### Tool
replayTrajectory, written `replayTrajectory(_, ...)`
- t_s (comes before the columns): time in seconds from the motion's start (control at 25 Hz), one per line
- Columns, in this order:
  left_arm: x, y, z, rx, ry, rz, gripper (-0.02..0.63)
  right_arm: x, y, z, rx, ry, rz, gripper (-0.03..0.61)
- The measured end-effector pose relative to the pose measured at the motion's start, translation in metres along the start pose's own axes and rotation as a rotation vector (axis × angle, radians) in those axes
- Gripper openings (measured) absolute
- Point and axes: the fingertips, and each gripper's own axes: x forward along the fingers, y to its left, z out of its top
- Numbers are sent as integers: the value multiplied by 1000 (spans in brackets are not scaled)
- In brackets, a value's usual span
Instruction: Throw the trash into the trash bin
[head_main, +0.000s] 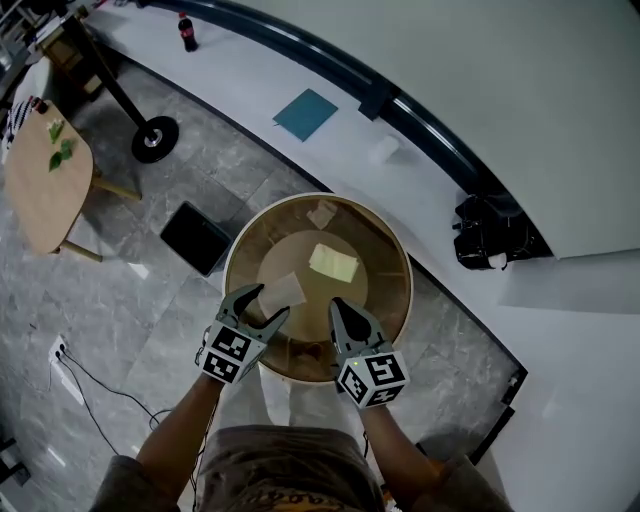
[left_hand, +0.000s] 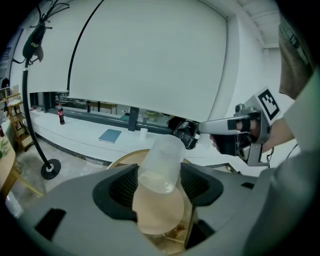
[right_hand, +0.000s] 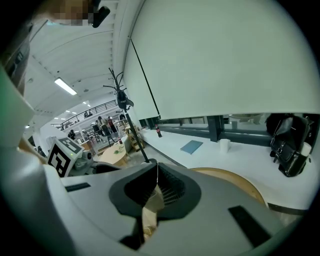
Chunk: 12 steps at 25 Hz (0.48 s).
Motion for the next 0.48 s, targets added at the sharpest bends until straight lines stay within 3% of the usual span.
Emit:
replayTrajectory(0.2,-14,45,-3,-10,11,14,285,40,28,6,14,19,22,18)
replayTrajectory(0.48,-61,136,-8,-66,5,105,285,119,94,12,-4,56,109,18)
